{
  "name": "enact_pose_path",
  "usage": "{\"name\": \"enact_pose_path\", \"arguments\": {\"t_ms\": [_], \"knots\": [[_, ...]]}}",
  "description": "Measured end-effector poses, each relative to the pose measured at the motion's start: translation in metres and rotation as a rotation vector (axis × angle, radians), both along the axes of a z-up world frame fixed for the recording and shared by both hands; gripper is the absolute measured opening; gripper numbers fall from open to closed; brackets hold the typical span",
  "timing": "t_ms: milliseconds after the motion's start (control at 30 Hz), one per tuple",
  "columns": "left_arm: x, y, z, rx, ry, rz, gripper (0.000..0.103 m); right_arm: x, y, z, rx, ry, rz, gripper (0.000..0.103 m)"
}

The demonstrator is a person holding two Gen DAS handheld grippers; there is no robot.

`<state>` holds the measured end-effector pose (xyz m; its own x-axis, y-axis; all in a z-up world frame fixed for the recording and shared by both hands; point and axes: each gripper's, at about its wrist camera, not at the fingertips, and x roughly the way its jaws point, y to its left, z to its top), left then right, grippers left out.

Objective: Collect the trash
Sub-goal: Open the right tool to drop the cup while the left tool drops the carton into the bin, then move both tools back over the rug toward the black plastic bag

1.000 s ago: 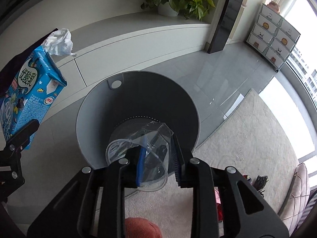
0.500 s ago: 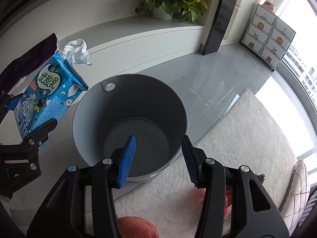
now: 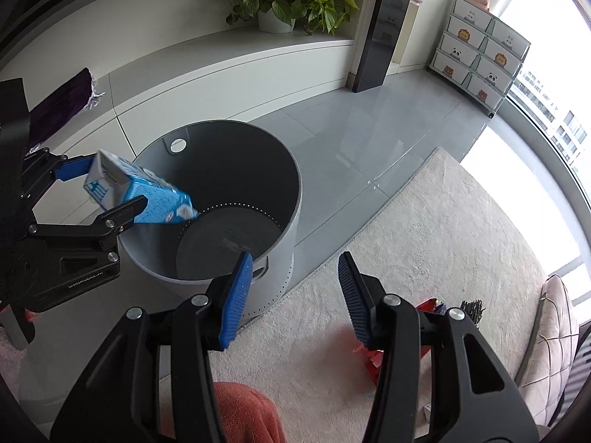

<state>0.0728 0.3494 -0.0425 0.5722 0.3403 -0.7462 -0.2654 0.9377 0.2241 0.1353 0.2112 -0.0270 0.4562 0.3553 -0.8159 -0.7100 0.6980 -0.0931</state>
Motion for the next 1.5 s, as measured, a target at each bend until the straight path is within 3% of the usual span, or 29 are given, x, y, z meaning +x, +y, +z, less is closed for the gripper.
{"name": "enact_pose_path", "arguments": {"t_ms": [300, 367, 433, 567, 667, 967, 1167, 1500], "knots": [[-0.018, -0.032, 0.022, 0.041, -0.077, -0.010, 0.075, -0.012, -0.054, 0.002, 0.046, 0.000, -0.068, 0.052], [-0.022, -0.043, 0.027, 0.034, -0.093, -0.021, 0.080, -0.017, -0.070, 0.003, 0.065, 0.000, -0.088, 0.059], [-0.025, -0.057, 0.031, 0.026, -0.104, -0.044, 0.084, -0.023, -0.088, 0.006, 0.075, -0.021, -0.112, 0.066], [-0.033, -0.096, 0.034, 0.050, -0.131, -0.102, 0.088, -0.035, -0.130, 0.007, 0.098, -0.033, -0.177, 0.067], [-0.035, -0.126, 0.031, 0.009, -0.136, -0.166, 0.088, -0.043, -0.171, 0.004, 0.119, -0.029, -0.248, 0.069], [-0.026, -0.229, -0.009, -0.068, -0.068, -0.356, 0.089, -0.064, -0.303, -0.025, 0.116, -0.004, -0.539, 0.071], [-0.026, -0.304, -0.035, -0.061, -0.025, -0.478, 0.089, -0.089, -0.388, -0.050, 0.078, -0.001, -0.731, 0.071], [-0.032, -0.397, -0.061, -0.074, 0.022, -0.655, 0.089, -0.119, -0.452, -0.087, 0.057, 0.026, -0.906, 0.071]]}}
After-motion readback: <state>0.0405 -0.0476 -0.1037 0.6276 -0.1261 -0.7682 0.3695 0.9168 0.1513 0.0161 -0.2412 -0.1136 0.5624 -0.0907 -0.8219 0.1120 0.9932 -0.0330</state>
